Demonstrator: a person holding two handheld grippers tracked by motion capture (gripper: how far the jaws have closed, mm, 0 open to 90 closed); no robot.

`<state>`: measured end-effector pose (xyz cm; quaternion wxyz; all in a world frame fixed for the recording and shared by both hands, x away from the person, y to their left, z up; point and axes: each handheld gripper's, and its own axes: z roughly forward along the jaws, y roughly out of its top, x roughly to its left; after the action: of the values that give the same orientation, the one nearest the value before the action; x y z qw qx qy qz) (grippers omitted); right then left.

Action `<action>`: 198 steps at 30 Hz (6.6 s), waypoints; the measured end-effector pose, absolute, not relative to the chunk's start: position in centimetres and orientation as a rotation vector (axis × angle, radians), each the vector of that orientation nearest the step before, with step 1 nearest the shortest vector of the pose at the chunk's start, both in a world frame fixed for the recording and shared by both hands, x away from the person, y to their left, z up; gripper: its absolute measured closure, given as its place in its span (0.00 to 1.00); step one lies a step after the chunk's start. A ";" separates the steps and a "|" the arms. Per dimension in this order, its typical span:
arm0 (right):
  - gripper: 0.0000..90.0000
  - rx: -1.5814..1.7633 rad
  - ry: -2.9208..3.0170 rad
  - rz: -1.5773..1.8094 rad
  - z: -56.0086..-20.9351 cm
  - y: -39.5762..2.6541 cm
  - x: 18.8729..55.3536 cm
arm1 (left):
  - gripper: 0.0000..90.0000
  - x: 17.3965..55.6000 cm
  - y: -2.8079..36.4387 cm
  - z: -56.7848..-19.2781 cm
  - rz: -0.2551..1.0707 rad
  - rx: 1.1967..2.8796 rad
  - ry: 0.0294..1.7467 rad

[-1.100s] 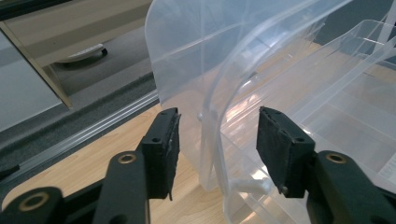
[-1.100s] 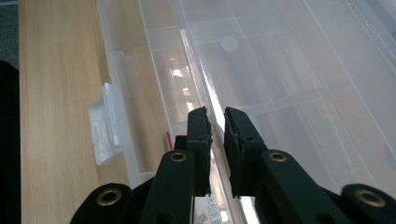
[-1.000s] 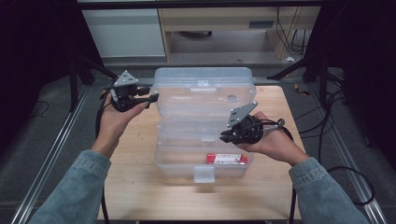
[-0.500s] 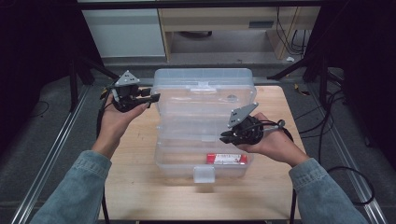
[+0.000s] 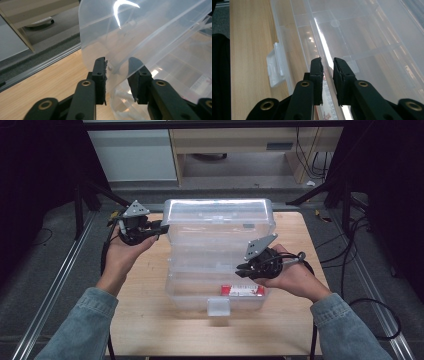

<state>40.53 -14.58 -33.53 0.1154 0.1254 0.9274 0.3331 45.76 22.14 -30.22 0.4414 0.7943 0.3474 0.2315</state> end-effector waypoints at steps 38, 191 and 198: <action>0.38 0.515 2.575 1.033 -33.4 -16.0 38.4 | 0.77 42.9 22.5 -31.4 0.548 1.981 0.821; 0.39 1.016 2.357 0.973 -39.3 -26.5 36.3 | 0.34 35.8 27.1 -40.9 0.526 2.017 0.993; 0.36 1.042 2.339 0.968 -39.4 -26.6 36.6 | 0.20 36.9 27.9 -40.9 0.583 2.039 1.055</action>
<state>36.57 -26.63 -39.41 0.2006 0.3728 0.8371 0.3465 36.86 27.89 -40.88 0.3767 0.7974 0.4127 0.2280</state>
